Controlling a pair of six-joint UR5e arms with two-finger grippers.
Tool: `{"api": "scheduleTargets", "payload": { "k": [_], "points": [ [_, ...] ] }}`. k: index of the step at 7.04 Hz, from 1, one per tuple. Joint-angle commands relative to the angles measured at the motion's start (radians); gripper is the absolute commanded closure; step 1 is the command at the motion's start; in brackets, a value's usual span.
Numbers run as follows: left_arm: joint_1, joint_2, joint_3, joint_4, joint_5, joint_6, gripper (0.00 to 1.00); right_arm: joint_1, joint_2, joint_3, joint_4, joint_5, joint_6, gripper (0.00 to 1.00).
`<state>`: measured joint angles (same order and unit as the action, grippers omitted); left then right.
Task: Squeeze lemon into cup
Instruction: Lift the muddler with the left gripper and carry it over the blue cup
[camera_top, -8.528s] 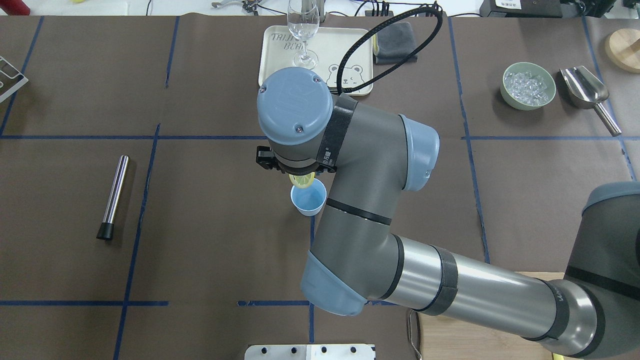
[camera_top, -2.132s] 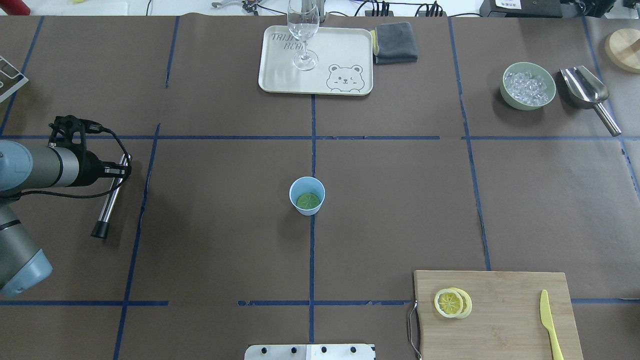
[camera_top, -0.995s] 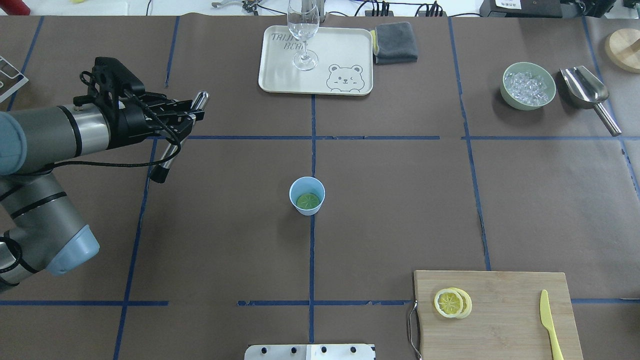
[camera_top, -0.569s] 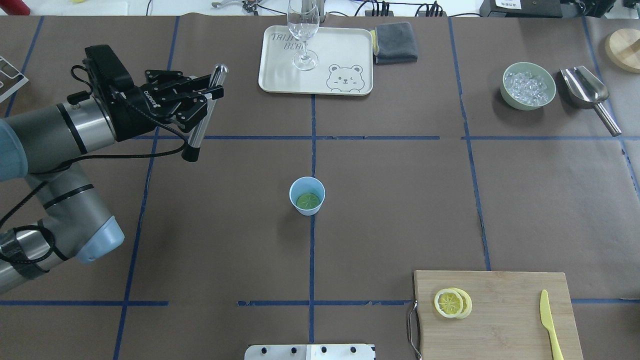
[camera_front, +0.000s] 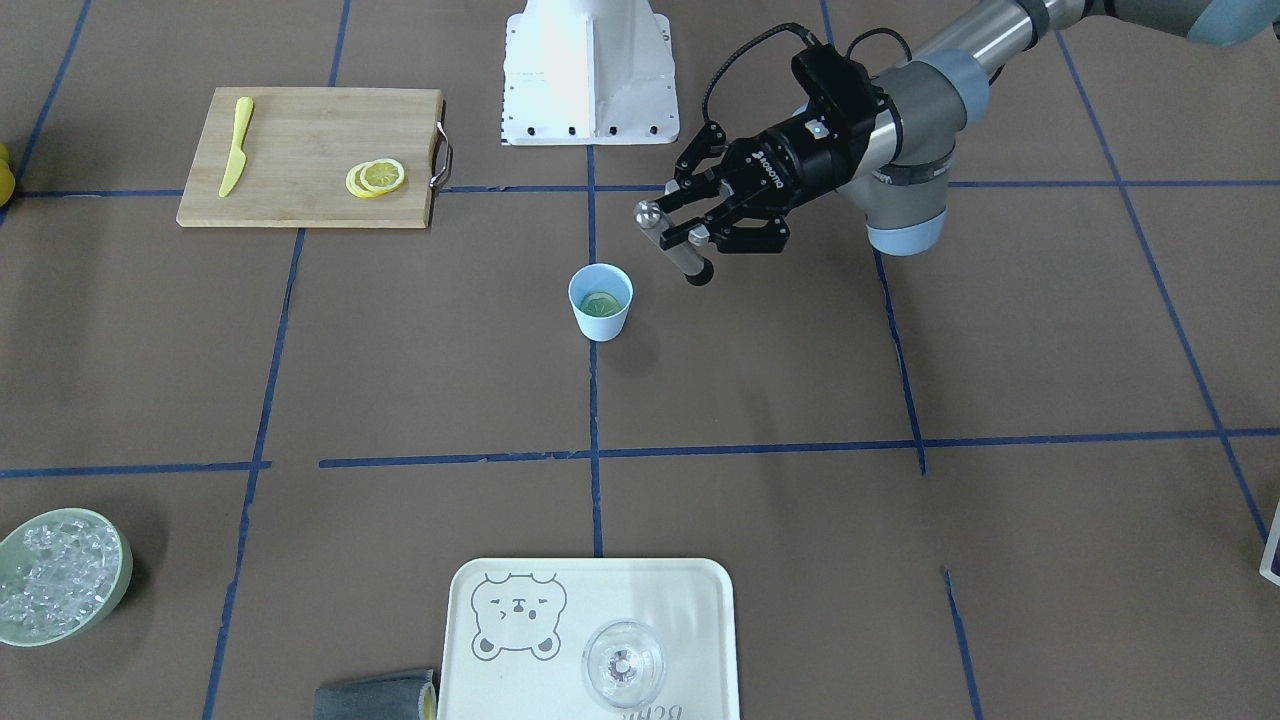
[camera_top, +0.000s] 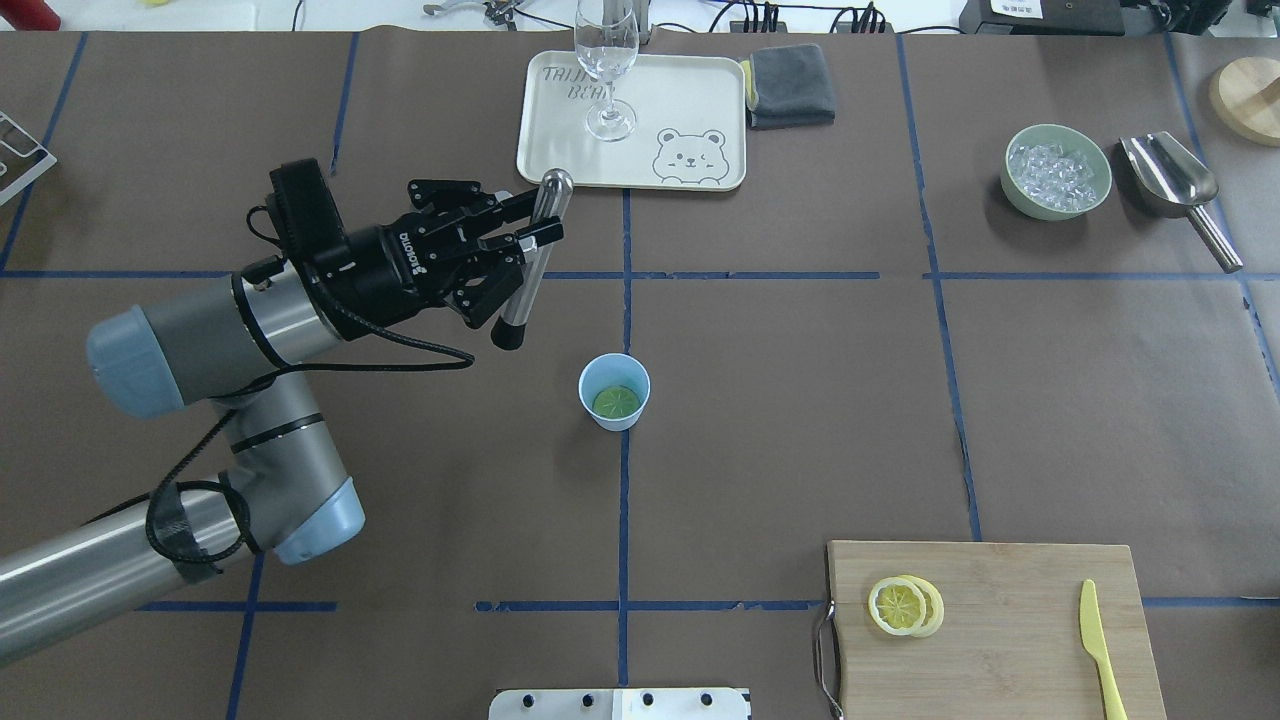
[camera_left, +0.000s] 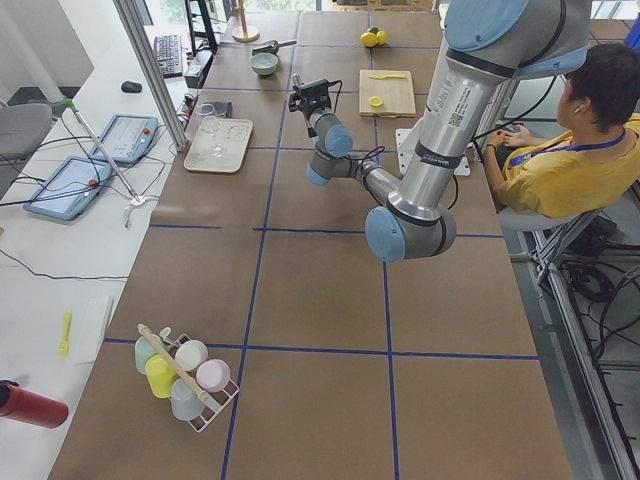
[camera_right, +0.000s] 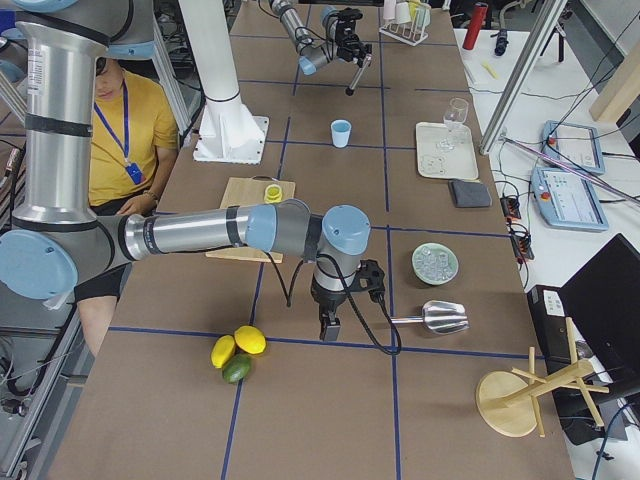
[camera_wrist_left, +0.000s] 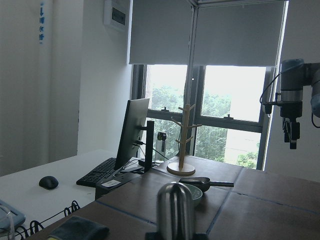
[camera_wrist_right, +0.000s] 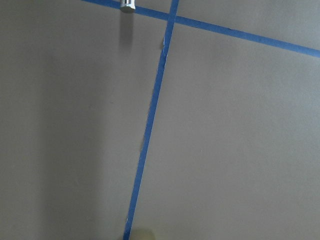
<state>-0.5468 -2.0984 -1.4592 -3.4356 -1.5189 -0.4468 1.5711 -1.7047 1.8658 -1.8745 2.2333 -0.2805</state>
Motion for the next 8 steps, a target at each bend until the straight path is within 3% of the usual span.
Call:
{"api": "scheduleTargets", "payload": {
  "k": [1, 3, 8],
  "points": [
    [0.1, -0.086, 0.086, -0.07, 0.135, 0.051, 1.0, 0.006, 0.004, -0.007, 0.0, 0.0, 0.0, 0.0],
    [0.146, -0.124, 0.161, -0.073, 0.212, 0.079, 1.0, 0.01, 0.002, -0.007, 0.0, 0.0, 0.0, 0.0],
    [0.16, -0.155, 0.285, -0.073, 0.235, 0.12, 1.0, 0.009, 0.007, -0.017, 0.0, -0.001, 0.0, 0.0]
  ]
}}
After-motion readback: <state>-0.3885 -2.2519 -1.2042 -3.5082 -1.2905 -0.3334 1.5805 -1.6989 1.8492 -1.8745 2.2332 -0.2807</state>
